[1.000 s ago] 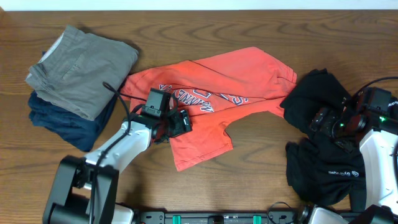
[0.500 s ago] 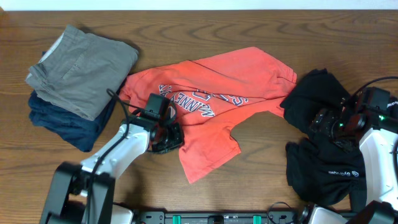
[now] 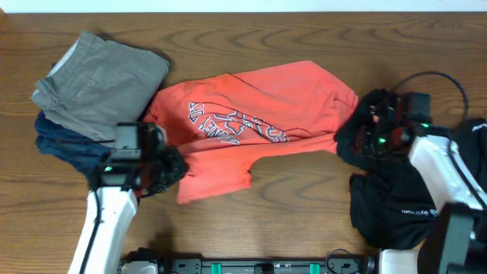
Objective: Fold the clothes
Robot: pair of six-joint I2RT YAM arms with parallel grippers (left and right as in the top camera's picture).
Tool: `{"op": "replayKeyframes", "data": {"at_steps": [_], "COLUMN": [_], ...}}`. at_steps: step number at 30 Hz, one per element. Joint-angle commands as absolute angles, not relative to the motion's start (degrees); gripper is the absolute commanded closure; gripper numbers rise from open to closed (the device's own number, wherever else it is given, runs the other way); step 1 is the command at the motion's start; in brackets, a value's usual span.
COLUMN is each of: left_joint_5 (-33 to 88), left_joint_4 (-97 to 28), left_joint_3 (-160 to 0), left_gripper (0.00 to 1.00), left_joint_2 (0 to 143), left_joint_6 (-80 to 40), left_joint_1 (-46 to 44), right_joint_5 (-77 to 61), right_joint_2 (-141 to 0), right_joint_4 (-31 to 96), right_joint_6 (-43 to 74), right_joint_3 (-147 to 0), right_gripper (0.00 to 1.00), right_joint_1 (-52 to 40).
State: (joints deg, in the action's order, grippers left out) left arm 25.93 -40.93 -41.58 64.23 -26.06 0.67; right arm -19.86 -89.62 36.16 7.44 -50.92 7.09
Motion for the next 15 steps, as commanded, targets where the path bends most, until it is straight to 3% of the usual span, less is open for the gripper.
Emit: {"op": "replayKeyframes", "data": {"at_steps": [1,6,9,15], "left_joint_5": [24.40,24.38,24.38,24.14], "left_joint_4": [-42.15,-44.34,-44.84,-46.06], "left_joint_3": [-41.47,-41.47,-41.47,-41.47], "left_gripper": [0.94,0.94,0.94,0.94], "left_joint_2": [62.57,62.52,62.52,62.52], "left_joint_6": [-25.12,-25.10,-25.10,-25.10], "left_joint_1": [3.22,4.23,4.23,4.23], "right_joint_5": [-20.75,-17.30,-6.44,6.70], "right_joint_2": [-93.71,-101.08,-105.10,-106.50], "right_joint_4": [33.30,27.73,26.04,25.52], "right_joint_6": [7.05,7.44,13.28,22.92], "right_joint_3": [-50.76,-50.76,-50.78,-52.56], "right_gripper": [0.72,0.70,0.70,0.62], "right_joint_1": [5.82,7.03,9.32,19.40]}}
